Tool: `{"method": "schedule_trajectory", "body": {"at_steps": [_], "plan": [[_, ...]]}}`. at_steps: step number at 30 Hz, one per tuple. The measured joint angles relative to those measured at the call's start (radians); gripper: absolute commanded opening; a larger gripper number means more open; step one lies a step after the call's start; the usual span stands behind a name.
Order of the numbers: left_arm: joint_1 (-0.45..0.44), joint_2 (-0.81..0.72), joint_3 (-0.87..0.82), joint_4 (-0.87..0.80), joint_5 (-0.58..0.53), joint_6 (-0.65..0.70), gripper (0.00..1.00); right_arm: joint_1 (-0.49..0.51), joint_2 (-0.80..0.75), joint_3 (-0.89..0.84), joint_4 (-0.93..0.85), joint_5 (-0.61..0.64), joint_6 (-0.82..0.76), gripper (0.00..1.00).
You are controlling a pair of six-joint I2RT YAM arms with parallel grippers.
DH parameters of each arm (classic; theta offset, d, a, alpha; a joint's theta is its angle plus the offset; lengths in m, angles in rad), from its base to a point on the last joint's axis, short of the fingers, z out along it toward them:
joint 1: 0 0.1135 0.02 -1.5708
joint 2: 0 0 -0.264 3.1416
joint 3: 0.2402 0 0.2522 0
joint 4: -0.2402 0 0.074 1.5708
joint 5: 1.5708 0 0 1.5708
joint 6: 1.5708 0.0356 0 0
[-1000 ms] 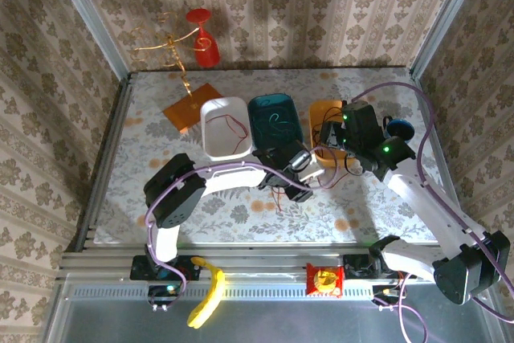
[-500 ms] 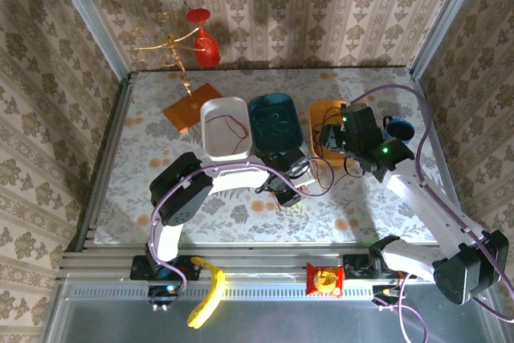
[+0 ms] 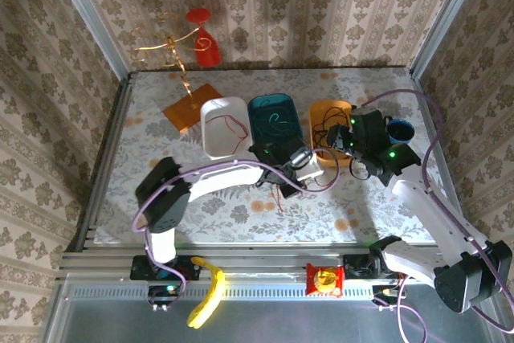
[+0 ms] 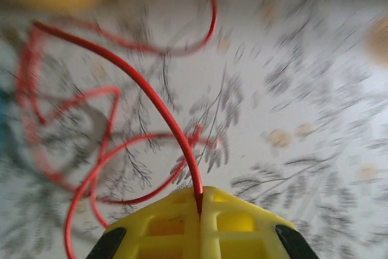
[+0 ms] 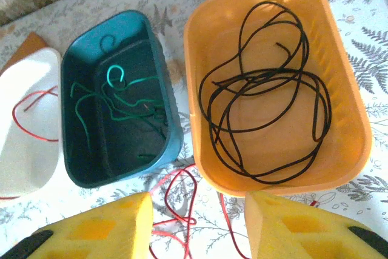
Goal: Untangle the cables
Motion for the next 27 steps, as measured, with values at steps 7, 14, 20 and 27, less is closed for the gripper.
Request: {"method": "schedule_trajectory", "body": {"at_steps": [7,14,20,27], "plan": [[0.037,-0.269,0.023,0.111,0.151,-0.008,0.0,-0.021,-0.033,-0.011,-0.001,0.004,0.018,0.45],[0.085,-0.335,0.003,0.182,0.232,-0.04,0.0,-0.022,-0.034,-0.011,-0.001,0.004,0.022,0.45],[0.145,-0.41,-0.019,0.177,0.231,-0.046,0.0,-0.023,-0.034,-0.011,-0.001,0.005,0.022,0.44],[0.191,-0.534,-0.019,0.164,0.337,-0.055,0.0,-0.023,-0.032,-0.011,0.0,0.008,0.024,0.44]]}}
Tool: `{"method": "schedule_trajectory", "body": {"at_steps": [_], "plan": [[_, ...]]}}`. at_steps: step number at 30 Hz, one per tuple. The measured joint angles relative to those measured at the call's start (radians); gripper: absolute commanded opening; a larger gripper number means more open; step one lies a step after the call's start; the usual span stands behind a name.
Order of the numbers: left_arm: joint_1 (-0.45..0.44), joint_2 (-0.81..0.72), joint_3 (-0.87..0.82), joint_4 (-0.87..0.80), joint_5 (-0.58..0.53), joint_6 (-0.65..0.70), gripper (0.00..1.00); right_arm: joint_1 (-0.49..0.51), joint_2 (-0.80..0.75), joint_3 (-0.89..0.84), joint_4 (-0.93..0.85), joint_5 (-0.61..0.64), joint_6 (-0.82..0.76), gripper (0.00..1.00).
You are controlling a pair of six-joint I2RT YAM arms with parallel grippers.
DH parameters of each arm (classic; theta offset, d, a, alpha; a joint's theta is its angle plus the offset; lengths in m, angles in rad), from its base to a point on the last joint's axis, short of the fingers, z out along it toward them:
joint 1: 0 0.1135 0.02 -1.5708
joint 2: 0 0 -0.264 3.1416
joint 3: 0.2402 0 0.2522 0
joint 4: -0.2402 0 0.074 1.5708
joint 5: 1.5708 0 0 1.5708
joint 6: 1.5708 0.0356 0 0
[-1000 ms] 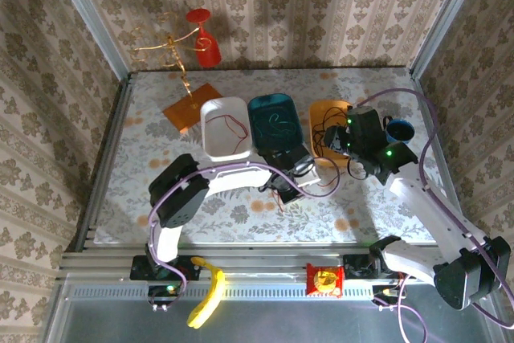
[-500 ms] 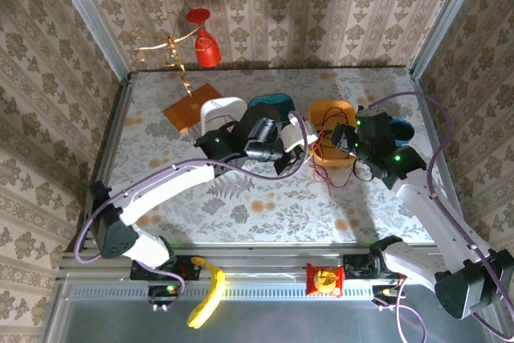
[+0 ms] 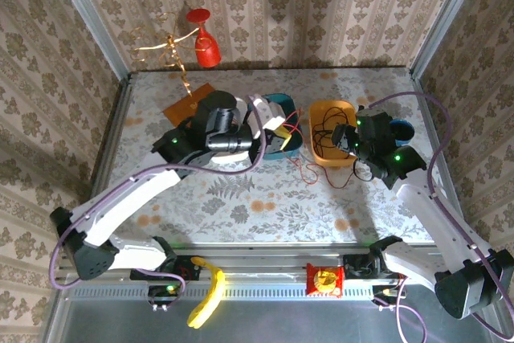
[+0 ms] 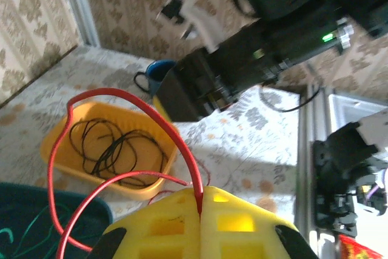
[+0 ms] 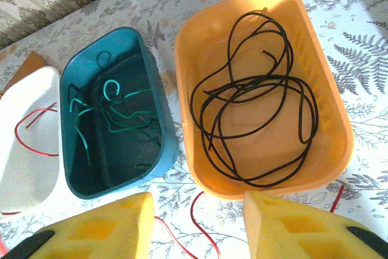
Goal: Untangle the cables
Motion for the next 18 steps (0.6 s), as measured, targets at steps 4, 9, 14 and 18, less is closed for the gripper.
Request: {"method": "schedule_trajectory", "body": {"at_steps": [4,9,14,18], "plan": [[0.032,-0.063,0.0,0.001,0.042,-0.008,0.0,0.0,0.008,0.0,0.008,0.0,0.007,0.44],[0.117,-0.145,-0.033,0.026,0.068,-0.048,0.0,0.0,0.02,0.0,0.029,0.0,0.018,0.44],[0.165,-0.153,-0.063,0.031,-0.113,-0.075,0.0,0.0,0.023,0.0,0.035,-0.01,0.02,0.43],[0.25,-0.062,-0.081,0.015,-0.283,-0.104,0.0,0.0,0.029,0.0,0.053,-0.035,0.019,0.43]]}}
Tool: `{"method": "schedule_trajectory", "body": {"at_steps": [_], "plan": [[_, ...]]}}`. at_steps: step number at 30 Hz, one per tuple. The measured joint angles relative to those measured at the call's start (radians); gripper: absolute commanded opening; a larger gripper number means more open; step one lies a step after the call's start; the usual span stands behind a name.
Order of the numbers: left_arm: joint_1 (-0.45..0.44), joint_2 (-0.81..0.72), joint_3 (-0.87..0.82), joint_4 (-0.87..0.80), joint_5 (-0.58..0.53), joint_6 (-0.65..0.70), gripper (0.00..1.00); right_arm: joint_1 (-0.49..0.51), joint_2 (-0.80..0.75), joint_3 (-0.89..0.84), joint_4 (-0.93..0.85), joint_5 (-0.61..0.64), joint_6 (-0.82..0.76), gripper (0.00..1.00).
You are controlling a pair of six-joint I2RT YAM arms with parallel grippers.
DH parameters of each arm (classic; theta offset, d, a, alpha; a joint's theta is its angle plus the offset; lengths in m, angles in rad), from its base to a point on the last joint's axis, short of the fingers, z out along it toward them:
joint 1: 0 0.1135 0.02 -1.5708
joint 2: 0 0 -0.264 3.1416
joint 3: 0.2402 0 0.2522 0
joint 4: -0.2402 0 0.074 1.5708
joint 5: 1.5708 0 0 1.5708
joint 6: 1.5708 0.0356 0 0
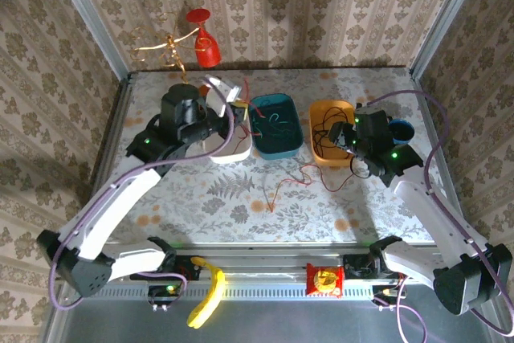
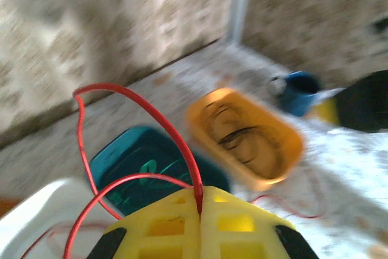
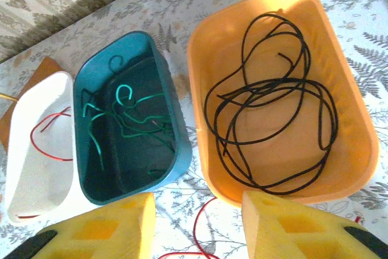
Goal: Untangle the cables
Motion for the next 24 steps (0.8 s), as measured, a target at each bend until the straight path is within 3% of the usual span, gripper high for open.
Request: {"method": "schedule_trajectory", "body": {"at_steps": [10,11,13,14,18,24], "plan": [[0.129,0.422,0.002,-0.015,-0.233,0.037,0.0,0.0,0.0,-0.001,0.001,-0.027,-0.008,0.43],[0.13,0.465,0.011,-0.018,-0.251,0.046,0.13,0.001,0.0,-0.001,0.001,-0.027,-0.011,0.43],[0.127,0.544,0.035,-0.026,-0.295,0.064,0.58,0.001,0.0,-0.003,0.001,-0.031,-0.021,0.43],[0.126,0.564,0.045,-0.031,-0.313,0.067,0.67,0.001,0.0,-0.005,0.0,-0.034,-0.023,0.43],[0.092,0.549,0.056,-0.039,-0.399,0.093,0.83,0.001,0.0,-0.013,0.0,-0.038,-0.031,0.43],[-0.103,0.375,0.054,-0.035,-0.363,0.151,0.84,0.001,0.0,-0.031,0.0,-0.037,-0.031,0.43]]}}
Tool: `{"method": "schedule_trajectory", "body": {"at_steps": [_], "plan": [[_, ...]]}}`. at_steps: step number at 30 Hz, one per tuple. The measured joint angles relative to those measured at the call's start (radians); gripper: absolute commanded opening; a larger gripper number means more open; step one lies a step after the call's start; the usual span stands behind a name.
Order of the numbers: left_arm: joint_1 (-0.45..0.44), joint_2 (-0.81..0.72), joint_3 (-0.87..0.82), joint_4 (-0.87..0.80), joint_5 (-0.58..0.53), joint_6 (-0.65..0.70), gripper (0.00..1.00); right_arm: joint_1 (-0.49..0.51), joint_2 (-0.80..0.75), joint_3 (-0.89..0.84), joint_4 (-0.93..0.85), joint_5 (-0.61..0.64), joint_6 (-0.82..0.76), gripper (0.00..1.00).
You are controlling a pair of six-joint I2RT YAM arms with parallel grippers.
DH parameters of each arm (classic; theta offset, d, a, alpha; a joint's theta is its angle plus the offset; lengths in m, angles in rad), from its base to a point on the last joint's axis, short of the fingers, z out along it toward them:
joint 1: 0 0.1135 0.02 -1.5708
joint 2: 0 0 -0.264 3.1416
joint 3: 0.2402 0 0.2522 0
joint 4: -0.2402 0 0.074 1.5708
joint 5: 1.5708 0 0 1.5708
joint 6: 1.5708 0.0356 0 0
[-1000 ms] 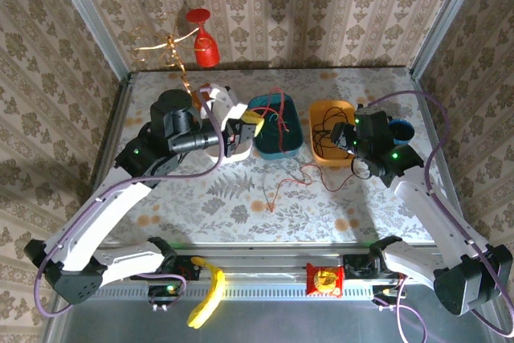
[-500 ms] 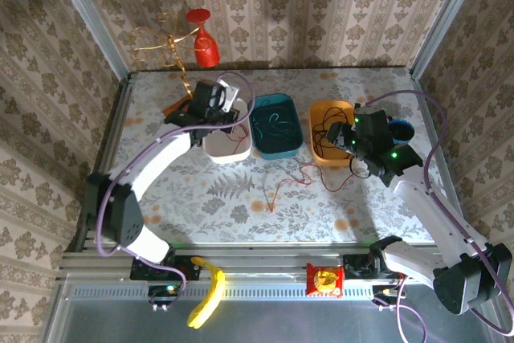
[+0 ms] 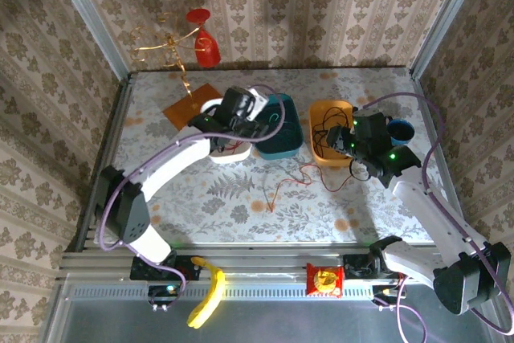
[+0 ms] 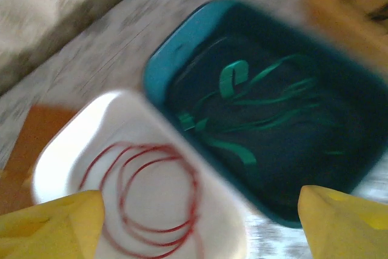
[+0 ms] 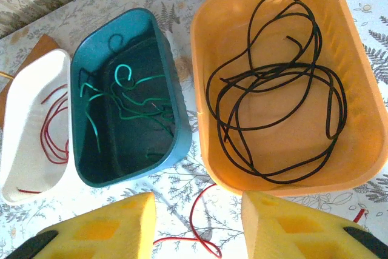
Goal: Untangle the cables
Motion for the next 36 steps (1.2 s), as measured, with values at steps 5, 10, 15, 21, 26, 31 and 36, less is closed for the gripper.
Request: {"method": "schedule_trajectory", "body": {"at_steps": [5,10,15,21,26,31,36], "plan": [[-0.16,-0.004,-0.039,0.005,0.151,0.009,0.83,0.0,0.0,-0.001,0.0,0.007,0.0,0.43],[-0.248,0.163,-0.052,0.023,0.184,0.004,0.84,0.0,0.0,-0.001,0.0,0.008,-0.004,0.43],[-0.306,0.29,-0.048,0.104,0.169,0.002,0.84,0.0,-0.007,-0.001,-0.002,0.013,-0.014,0.43],[-0.326,0.376,-0.005,0.158,0.122,0.028,0.85,0.0,-0.034,-0.001,-0.008,0.016,-0.019,0.43],[-0.325,0.445,0.058,0.158,0.108,0.073,0.82,-0.001,-0.04,-0.001,-0.008,0.021,-0.019,0.43],[-0.325,0.499,0.099,0.134,0.118,0.119,0.32,-0.003,-0.04,-0.001,-0.008,0.024,-0.019,0.43],[-0.325,0.502,0.108,0.117,0.158,0.147,0.03,-0.007,-0.043,-0.001,-0.026,0.032,-0.019,0.43]]}}
